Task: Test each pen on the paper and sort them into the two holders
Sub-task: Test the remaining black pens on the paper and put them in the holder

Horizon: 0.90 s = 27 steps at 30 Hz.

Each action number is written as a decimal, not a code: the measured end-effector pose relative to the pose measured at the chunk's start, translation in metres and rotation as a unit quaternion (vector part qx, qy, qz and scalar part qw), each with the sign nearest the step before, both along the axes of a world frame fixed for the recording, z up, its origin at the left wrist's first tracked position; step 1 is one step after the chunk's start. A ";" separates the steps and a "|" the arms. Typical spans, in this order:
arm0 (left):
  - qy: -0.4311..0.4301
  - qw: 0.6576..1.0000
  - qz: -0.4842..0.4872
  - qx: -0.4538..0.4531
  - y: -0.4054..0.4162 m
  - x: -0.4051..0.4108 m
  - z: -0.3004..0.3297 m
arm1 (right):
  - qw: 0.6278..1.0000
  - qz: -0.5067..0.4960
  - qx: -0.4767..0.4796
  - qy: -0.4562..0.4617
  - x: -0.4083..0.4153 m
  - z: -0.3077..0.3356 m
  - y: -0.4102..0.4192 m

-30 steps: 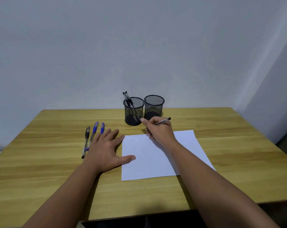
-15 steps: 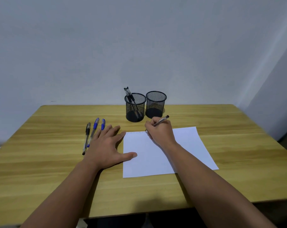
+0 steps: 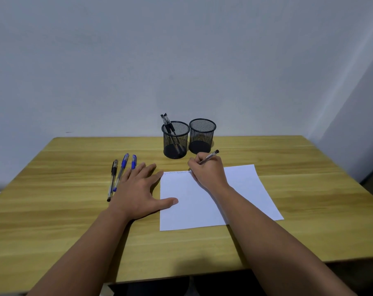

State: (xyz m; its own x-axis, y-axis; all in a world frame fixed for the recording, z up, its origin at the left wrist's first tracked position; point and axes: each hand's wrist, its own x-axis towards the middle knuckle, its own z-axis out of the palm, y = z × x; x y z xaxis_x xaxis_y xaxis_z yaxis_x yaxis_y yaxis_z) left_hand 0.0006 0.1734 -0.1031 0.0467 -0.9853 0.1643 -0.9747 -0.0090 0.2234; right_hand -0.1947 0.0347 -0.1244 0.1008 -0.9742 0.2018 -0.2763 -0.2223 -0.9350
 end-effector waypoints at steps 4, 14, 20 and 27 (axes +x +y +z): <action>-0.007 1.000 0.001 0.005 -0.001 0.000 0.000 | 1.000 -0.013 -0.006 -0.004 -0.001 0.001 -0.001; -0.003 1.000 0.001 0.005 -0.001 0.000 -0.001 | 0.999 -0.024 -0.026 -0.004 -0.002 0.001 -0.002; -0.004 1.000 -0.001 0.004 -0.002 0.001 -0.002 | 0.999 -0.026 -0.028 0.011 0.000 0.000 -0.002; -0.003 1.000 -0.002 0.003 -0.001 0.001 -0.001 | 0.997 -0.038 -0.054 0.028 -0.002 0.004 0.001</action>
